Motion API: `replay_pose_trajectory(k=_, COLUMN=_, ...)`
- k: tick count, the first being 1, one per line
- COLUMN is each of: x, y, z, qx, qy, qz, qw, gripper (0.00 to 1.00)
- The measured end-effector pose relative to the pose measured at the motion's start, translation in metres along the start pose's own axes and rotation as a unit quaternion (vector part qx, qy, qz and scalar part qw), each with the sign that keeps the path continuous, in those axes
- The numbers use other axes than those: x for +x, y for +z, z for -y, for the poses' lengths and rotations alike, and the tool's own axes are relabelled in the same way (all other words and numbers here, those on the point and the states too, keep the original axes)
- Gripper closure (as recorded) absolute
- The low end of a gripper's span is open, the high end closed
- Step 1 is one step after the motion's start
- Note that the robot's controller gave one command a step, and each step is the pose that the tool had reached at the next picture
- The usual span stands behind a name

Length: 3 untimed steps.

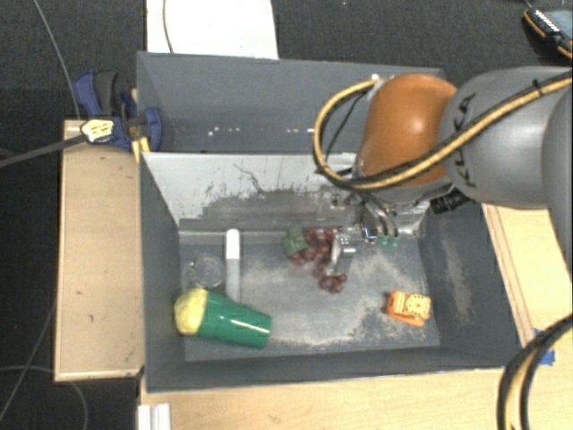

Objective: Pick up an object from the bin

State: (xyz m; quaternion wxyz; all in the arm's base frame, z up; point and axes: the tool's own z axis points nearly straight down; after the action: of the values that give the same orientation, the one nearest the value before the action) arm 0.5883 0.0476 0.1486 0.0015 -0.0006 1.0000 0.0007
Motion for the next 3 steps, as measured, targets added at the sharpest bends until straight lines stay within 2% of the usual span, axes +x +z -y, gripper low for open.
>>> replay_pose_trajectory(k=1, x=0.0, y=0.0, z=0.0, qx=0.0, qy=0.0, qz=0.0, qw=1.0, gripper=0.0)
replay_pose_trajectory(k=2, x=0.0, y=0.017, z=0.002, qx=-0.001, qy=0.019, qz=-0.0002, qw=0.9998, gripper=0.0)
replay_pose_trajectory(k=3, x=0.008, y=0.023, z=-0.012, qx=-0.001, qy=0.023, qz=-0.0012, qw=0.9997, gripper=0.0)
